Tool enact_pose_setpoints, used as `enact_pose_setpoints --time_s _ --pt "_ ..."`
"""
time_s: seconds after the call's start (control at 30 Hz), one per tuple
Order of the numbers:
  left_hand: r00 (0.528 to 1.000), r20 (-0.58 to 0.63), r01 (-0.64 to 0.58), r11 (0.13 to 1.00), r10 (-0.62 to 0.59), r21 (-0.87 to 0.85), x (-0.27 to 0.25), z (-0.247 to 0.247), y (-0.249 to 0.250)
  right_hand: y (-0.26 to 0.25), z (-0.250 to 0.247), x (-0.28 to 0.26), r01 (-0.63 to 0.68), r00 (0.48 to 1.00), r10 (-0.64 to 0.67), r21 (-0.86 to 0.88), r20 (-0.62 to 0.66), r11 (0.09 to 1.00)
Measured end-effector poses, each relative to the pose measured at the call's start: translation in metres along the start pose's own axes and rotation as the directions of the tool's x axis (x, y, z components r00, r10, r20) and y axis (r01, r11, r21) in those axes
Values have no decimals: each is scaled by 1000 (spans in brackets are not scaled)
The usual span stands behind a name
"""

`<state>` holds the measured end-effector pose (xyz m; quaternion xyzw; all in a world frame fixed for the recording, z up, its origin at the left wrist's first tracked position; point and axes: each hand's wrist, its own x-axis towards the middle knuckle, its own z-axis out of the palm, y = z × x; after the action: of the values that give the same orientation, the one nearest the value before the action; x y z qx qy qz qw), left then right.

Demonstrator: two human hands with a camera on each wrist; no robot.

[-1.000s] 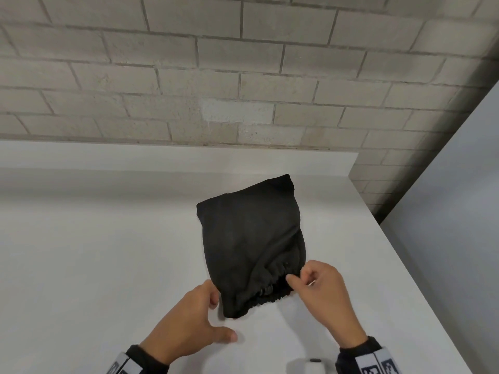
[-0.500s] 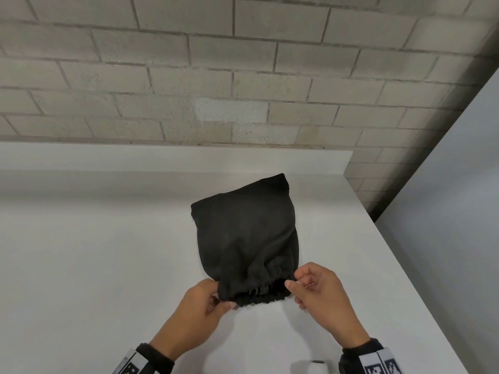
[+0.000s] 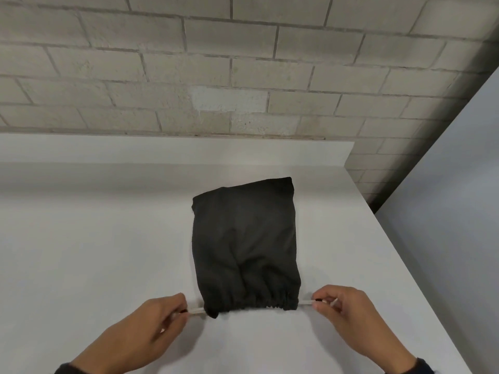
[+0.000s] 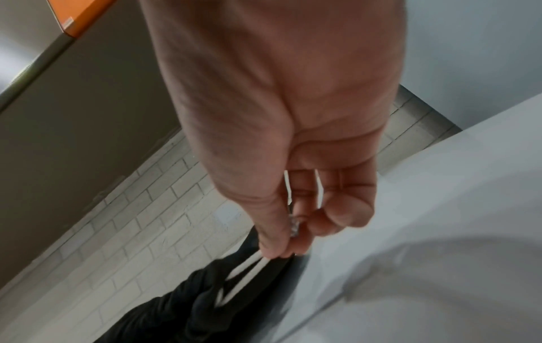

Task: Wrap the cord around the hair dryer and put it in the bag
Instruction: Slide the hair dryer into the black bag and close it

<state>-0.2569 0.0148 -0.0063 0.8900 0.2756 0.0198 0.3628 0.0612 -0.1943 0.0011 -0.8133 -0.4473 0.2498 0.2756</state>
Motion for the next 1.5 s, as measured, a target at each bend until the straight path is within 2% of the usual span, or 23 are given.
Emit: enact_pose_setpoints --time_s 0.17,0.33,0.43,0.5,0.67,0.77,0.87,0.97,1.03,1.1,1.17,1.23,1.3,1.33,1.4,1.5 --pt "996 -20 87 996 -87 8 -26 -16 -27 36 -22 -14 -98 992 87 -132 -92 986" --pt "989 -75 128 992 -128 0 -35 -20 -27 38 -24 -19 -91 996 88 -141 -23 986" --pt "978 -148 142 989 -148 -48 -32 -27 -19 24 -26 -17 -32 998 37 -72 59 997" --pt "975 -170 133 989 -142 -61 -26 -33 -4 8 -29 -15 22 998 -23 17 60 1000" --pt "946 -323 -34 988 -16 -149 3 -40 50 -49 -26 0 149 987 -132 214 -88 965" --pt "936 -351 -73 985 13 -156 32 -29 62 -75 -13 21 190 979 -153 317 -137 929" --pt "938 -343 -5 986 -53 -168 63 -9 54 -81 15 45 125 988 -89 324 -125 938" --pt "913 -337 182 969 -229 -166 83 11 43 -73 44 64 35 982 7 219 -187 975" --pt "859 -357 314 928 -367 -199 88 18 42 -68 58 69 -21 961 52 118 -270 993" --pt "807 -348 387 872 -478 -300 88 18 49 -69 68 70 -110 941 143 121 -307 987" --pt "765 -283 401 772 -578 -494 85 16 56 -75 73 67 -201 920 279 281 -274 939" --pt "748 -152 401 623 -646 -672 85 17 55 -80 74 65 -258 897 382 441 -220 859" --pt "753 -7 422 492 -658 -761 86 21 49 -81 76 67 -299 891 440 584 -112 755" --pt "759 47 441 460 -649 -770 87 23 47 -81 79 67 -320 892 450 651 -37 688" --pt "787 125 455 431 -604 -779 89 26 41 -79 83 70 -365 886 456 729 80 580" --pt "844 185 420 406 -504 -811 89 28 42 -74 88 74 -431 880 421 745 221 509"
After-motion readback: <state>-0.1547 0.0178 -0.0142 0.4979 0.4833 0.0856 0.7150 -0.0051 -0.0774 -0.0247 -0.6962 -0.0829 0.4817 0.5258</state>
